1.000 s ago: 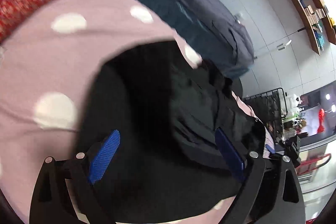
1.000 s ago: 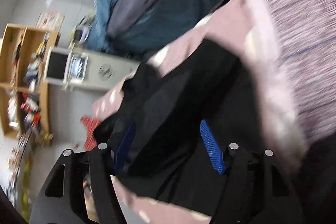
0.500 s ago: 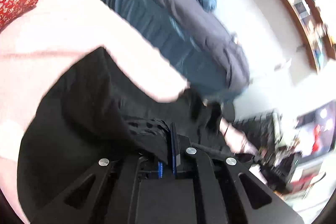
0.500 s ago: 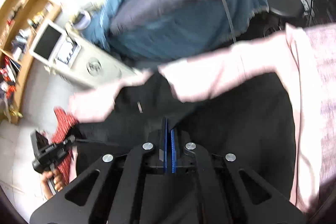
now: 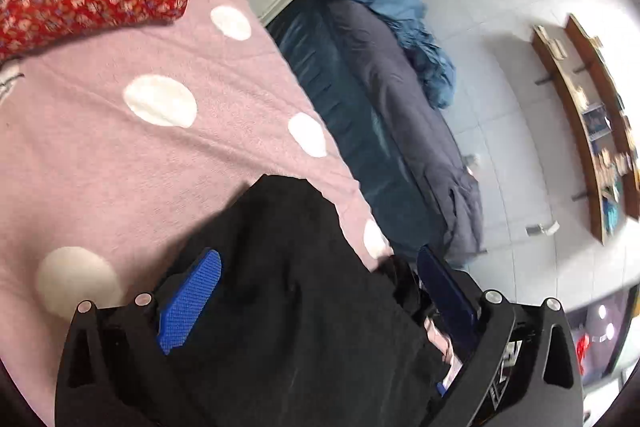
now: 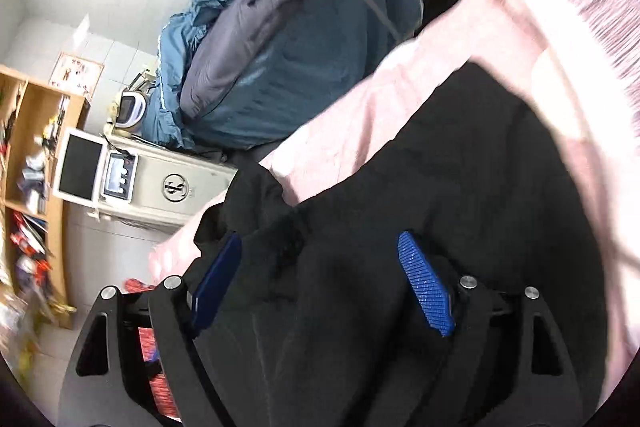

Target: Fold large clothes

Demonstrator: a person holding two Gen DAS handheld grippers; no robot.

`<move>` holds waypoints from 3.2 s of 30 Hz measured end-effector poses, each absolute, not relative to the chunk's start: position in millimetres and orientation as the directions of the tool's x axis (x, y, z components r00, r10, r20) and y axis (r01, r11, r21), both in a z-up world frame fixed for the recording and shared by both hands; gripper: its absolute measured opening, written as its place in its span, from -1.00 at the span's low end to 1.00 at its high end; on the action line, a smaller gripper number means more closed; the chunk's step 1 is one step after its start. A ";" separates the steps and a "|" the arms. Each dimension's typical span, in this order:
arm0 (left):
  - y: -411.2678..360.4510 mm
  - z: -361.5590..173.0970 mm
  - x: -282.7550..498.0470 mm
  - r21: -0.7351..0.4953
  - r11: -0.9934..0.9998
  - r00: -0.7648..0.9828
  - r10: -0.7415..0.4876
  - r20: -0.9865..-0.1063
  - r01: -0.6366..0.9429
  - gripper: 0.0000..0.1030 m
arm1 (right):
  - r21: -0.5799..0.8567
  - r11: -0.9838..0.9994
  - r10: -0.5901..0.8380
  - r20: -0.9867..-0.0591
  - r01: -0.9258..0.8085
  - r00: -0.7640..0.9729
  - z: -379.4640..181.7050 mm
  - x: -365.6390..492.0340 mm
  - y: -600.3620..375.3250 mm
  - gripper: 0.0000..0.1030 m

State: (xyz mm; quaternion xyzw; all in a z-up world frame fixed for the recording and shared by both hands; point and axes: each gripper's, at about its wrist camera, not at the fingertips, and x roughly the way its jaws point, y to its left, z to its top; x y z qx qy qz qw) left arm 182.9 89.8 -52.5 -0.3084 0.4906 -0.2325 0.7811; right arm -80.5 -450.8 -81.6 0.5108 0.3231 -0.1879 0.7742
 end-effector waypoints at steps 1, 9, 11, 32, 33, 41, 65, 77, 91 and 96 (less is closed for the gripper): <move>90.4 -50.1 173.9 -0.691 0.717 0.391 -0.664 -0.638 0.091 0.87 | 0.631 0.460 0.022 -0.711 0.624 0.703 -72.4 -84.0 -438.8 0.56; 144.5 -74.8 34.8 -0.560 0.794 0.312 -0.608 -0.731 0.236 0.88 | 0.481 0.752 0.040 -0.716 0.451 0.697 -53.1 -180.2 -297.2 0.59; 170.3 -85.6 10.4 -0.526 0.824 0.344 -0.566 -0.749 0.210 0.87 | 0.431 0.772 0.016 -0.748 0.467 0.664 -67.2 -214.2 -267.7 0.59; 112.3 -139.7 32.1 -0.742 0.666 0.369 -0.709 -0.601 0.071 0.50 | 0.740 0.258 -0.105 -0.617 0.621 0.780 -153.0 -273.2 -267.1 0.56; 108.0 -138.2 36.6 -0.734 0.676 0.374 -0.700 -0.609 0.070 -0.05 | 0.730 0.257 -0.107 -0.629 0.633 0.770 -153.4 -267.9 -269.4 0.49; 144.5 -88.6 38.6 -0.721 0.676 0.428 -0.703 -0.568 0.152 -0.80 | 0.786 0.165 0.032 -0.607 0.595 0.794 -148.3 -286.7 -282.8 -0.84; 241.1 -109.9 -66.6 -0.707 0.704 0.416 -0.666 -0.619 0.074 0.74 | 0.784 0.230 0.241 -0.620 0.577 0.746 -148.3 -406.6 -196.9 0.20; 196.7 -126.0 -43.5 -0.793 0.605 0.380 -0.751 -0.540 0.070 0.85 | 0.834 0.162 0.172 -0.550 0.527 0.817 -155.3 -417.5 -218.0 0.24; 130.0 -146.4 33.2 -0.876 0.455 0.192 -0.885 -0.424 0.162 0.32 | 0.748 0.189 0.028 -0.652 0.636 0.758 -146.4 -327.9 -242.4 0.53; 115.8 -165.1 52.5 -0.838 0.535 0.117 -0.844 -0.524 0.110 -0.45 | 0.602 0.282 -0.010 -0.777 0.747 0.630 -136.7 -298.1 -235.3 0.46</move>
